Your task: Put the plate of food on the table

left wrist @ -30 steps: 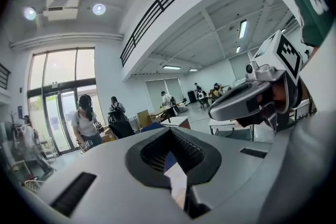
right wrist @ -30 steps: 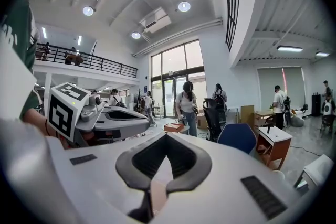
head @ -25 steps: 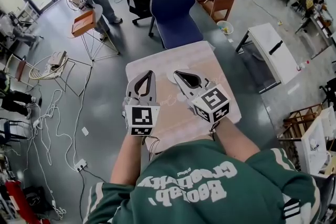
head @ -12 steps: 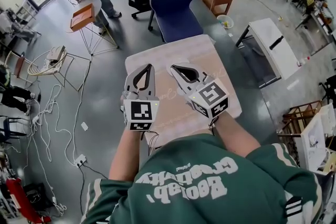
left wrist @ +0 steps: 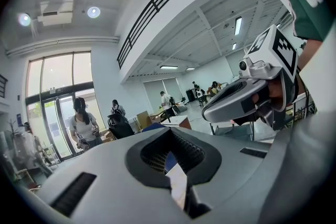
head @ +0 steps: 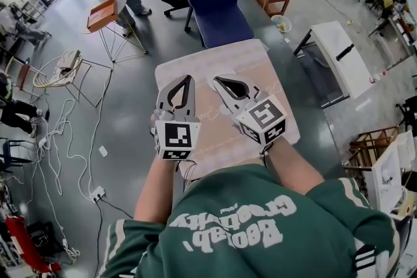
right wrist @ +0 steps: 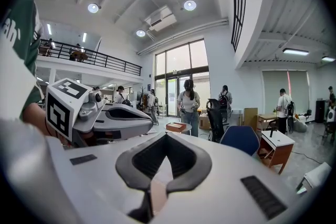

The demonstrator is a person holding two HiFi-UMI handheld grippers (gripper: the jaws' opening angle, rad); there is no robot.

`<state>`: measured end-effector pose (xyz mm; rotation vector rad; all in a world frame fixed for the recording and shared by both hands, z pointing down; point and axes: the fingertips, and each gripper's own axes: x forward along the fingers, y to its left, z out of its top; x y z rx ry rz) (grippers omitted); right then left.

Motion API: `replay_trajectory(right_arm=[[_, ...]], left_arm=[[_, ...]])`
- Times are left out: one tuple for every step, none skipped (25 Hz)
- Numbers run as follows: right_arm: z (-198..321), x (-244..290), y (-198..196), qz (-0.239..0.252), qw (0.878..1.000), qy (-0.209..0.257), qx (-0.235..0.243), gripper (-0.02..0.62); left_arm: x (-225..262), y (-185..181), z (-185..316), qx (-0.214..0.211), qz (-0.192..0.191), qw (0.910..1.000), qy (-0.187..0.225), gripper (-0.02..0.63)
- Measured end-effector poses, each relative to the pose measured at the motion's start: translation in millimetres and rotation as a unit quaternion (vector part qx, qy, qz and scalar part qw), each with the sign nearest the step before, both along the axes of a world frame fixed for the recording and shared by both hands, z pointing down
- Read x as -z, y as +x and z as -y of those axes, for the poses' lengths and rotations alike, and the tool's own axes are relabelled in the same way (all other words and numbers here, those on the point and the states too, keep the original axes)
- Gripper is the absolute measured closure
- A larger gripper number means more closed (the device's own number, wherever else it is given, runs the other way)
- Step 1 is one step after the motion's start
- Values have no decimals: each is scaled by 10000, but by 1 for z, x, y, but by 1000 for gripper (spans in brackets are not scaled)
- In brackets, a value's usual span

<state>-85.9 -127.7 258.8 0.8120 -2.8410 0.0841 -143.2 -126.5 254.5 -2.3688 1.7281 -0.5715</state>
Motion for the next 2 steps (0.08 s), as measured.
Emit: replay_trajectory(right_arm=[[1, -1, -1, -5, 10000, -8, 0, 581], [2, -1, -1, -11, 10000, -15, 1, 581]], left_arm=[[0, 0, 1, -2, 10, 10000, 11, 598], [0, 0, 2, -5, 20, 10000, 23, 598]])
